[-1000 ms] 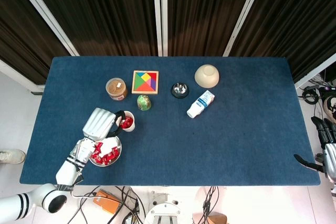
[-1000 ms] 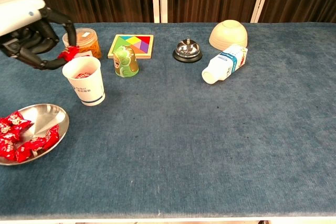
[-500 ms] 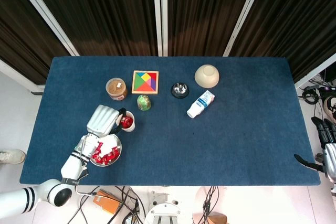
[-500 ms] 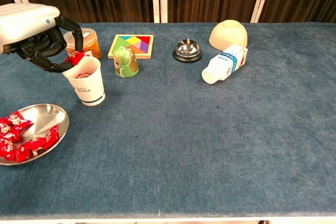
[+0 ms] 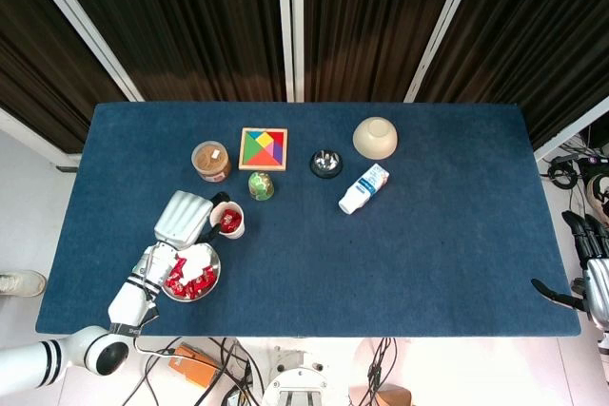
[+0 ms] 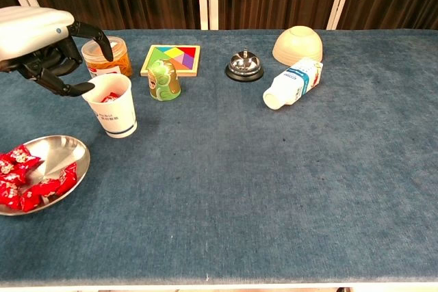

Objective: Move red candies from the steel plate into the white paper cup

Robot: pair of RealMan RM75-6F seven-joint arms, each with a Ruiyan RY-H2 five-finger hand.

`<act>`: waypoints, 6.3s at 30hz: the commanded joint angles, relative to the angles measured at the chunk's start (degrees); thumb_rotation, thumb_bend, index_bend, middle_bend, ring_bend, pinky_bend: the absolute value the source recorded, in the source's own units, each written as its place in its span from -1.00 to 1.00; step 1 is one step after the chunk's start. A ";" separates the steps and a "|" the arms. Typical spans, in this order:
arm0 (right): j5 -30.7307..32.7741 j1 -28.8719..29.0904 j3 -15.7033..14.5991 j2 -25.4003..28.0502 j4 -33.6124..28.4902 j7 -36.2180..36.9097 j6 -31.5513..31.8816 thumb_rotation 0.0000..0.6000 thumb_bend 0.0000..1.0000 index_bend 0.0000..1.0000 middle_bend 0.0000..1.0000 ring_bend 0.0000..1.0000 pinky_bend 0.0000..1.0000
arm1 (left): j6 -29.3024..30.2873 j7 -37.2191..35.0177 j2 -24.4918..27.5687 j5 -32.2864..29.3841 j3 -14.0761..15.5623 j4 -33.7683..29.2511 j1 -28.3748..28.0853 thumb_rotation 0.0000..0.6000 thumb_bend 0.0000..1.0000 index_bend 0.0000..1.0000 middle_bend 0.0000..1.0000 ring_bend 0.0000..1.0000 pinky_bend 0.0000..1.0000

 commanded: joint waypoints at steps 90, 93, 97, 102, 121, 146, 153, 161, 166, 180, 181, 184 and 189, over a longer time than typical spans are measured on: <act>-1.98 0.13 -0.54 -0.25 -0.53 -0.25 0.96 1.00 -0.61 -0.96 -0.68 -0.79 -0.65 | 2.93 -1.77 9.22 14.33 3.33 -4.26 5.14 1.00 -0.36 0.06 0.69 0.57 0.66; -1.83 0.12 -0.54 -0.31 -0.43 -0.13 0.89 1.00 -0.61 -0.96 -0.68 -0.79 -0.65 | -0.19 0.08 8.23 11.87 1.93 -4.68 2.87 1.00 -0.36 0.06 0.69 0.57 0.66; -1.58 0.03 -0.56 -0.32 -0.12 0.13 0.81 1.00 -0.61 -0.96 -0.68 -0.79 -0.65 | -3.94 2.20 5.99 7.28 0.47 -3.50 0.22 1.00 -0.37 0.06 0.69 0.57 0.66; -1.33 0.00 -0.45 -0.26 0.15 0.40 0.79 1.00 -0.61 -0.96 -0.68 -0.79 -0.65 | -5.86 3.31 3.70 3.02 -0.30 -1.47 -1.50 1.00 -0.38 0.06 0.69 0.57 0.66; -0.91 0.44 -0.28 -0.60 0.58 0.72 -0.08 1.00 -0.61 -0.96 -0.68 -0.79 -0.65 | -2.27 4.19 2.98 0.90 0.65 -1.39 -2.10 1.00 -0.58 -0.30 0.69 0.57 0.66; -1.25 0.92 -0.28 -0.35 -0.07 0.05 -0.33 1.00 -0.61 -0.96 -0.68 -0.78 -0.64 | 3.33 -3.52 3.24 11.56 11.30 7.23 7.72 1.00 -0.54 -0.23 0.69 0.57 0.66; -1.11 0.61 -0.42 -0.34 -0.06 0.05 -0.10 1.00 -0.61 -0.96 -0.68 -0.78 -0.64 | 2.03 -4.25 1.22 11.77 11.19 10.14 7.52 1.00 -0.54 -0.20 0.69 0.57 0.66; -1.16 0.66 -0.44 -0.30 -0.32 -0.29 -0.16 1.00 -0.61 -0.96 -0.68 -0.78 -0.64 | 1.15 -3.00 0.17 11.21 11.05 11.84 7.69 1.00 -0.54 -0.18 0.69 0.57 0.66; -1.06 0.74 -0.44 -0.56 -0.24 -0.31 -0.36 1.00 -0.61 -0.97 -0.68 -0.78 -0.64 | 0.21 -2.48 -0.06 10.43 11.15 12.69 7.85 1.00 -0.54 -0.17 0.69 0.57 0.66; -0.98 0.97 -0.47 -0.61 -0.53 -0.87 -0.88 1.00 -0.61 -0.98 -0.67 -0.78 -0.64 | -0.17 -3.45 -1.06 9.97 10.98 14.87 8.44 1.00 -0.30 0.10 0.69 0.58 0.66; -1.06 1.02 -0.50 -0.64 -0.54 -0.89 -0.95 1.00 -0.61 -0.98 -0.67 -0.78 -0.64 | 0.03 -3.55 -0.82 10.02 10.89 14.50 8.50 1.00 -0.30 0.10 0.69 0.58 0.66; -1.06 1.09 -0.44 -0.74 -0.50 -0.83 -0.94 1.00 -0.61 -0.98 -0.67 -0.78 -0.64 | 1.67 -4.05 0.66 10.44 10.39 12.02 8.95 1.00 -0.29 0.11 0.69 0.58 0.66; -1.17 1.25 -0.33 -0.88 -0.27 -0.68 -0.91 1.00 -0.61 -0.98 -0.67 -0.78 -0.64 | 7.43 -6.09 4.75 13.62 8.97 4.95 10.03 1.00 -0.30 0.11 0.69 0.58 0.67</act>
